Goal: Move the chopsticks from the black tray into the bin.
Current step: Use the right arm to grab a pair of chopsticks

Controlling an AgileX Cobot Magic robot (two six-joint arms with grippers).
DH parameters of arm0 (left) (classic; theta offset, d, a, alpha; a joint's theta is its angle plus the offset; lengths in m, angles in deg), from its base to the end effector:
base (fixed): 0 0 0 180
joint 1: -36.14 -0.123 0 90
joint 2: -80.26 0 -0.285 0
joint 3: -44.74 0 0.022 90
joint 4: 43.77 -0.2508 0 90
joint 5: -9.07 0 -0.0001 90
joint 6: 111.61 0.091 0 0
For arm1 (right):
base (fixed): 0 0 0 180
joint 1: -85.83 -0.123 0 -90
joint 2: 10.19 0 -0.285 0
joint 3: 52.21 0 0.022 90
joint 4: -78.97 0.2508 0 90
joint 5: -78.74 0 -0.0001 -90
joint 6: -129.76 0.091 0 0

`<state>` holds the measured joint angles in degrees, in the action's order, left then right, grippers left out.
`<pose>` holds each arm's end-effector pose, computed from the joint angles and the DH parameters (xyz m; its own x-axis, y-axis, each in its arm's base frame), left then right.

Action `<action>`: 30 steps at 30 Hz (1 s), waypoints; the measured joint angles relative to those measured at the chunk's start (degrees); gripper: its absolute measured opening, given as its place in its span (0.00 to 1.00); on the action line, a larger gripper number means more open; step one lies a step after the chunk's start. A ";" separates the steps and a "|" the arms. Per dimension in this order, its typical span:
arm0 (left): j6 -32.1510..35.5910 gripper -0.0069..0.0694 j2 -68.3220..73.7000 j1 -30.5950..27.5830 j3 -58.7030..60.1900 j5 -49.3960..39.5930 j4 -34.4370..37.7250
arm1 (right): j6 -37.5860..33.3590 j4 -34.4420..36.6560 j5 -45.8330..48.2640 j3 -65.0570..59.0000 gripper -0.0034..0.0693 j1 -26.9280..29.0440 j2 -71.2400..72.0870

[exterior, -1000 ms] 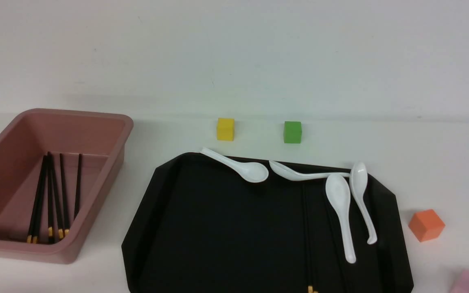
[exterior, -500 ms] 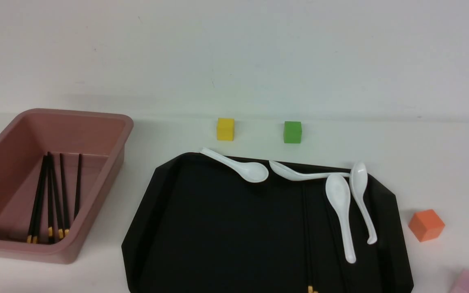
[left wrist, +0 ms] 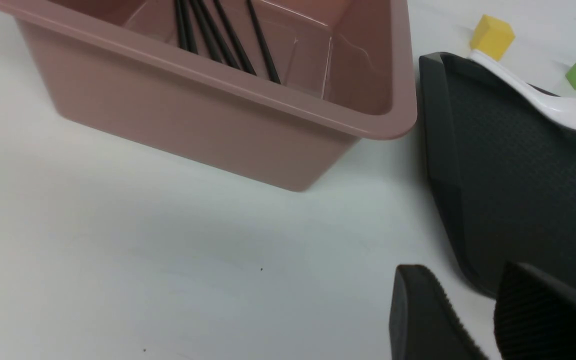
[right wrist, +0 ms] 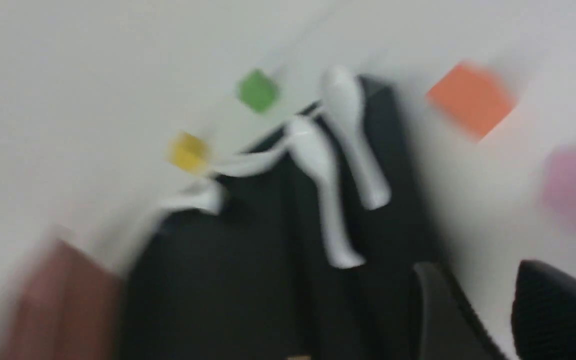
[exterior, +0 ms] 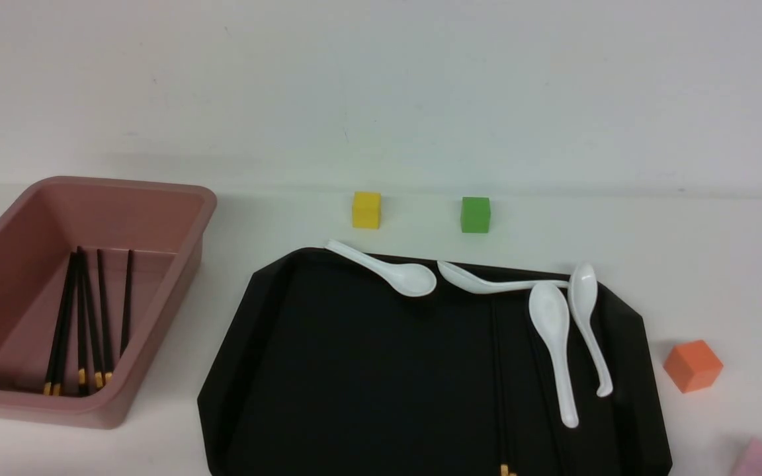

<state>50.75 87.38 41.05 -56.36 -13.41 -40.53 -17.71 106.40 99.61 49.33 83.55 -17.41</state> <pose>0.0518 -0.0064 0.1688 -0.3327 -0.3250 -0.8852 -0.0120 0.9401 -0.3407 0.0520 0.0171 0.1773 -0.2987 0.8290 -0.4729 0.1075 0.5215 0.8464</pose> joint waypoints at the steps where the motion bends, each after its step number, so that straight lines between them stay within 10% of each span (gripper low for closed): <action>1: 0.00 0.40 0.00 0.00 0.00 0.00 0.00 | 2.30 4.24 0.06 -0.07 0.38 0.00 0.00; 10: 0.00 0.40 0.00 0.00 0.00 0.00 0.00 | 0.95 8.59 1.44 -0.10 0.36 0.00 0.00; 18: 0.00 0.40 0.00 0.00 0.00 0.00 0.00 | -23.13 5.38 3.49 15.97 0.09 0.00 -6.65; 30: 0.00 0.40 0.00 0.00 0.00 0.00 0.00 | -32.09 -14.42 40.04 43.89 0.05 0.00 -56.85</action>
<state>50.75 87.38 41.05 -56.36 -13.41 -40.53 -49.79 91.98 139.65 93.22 83.55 -74.26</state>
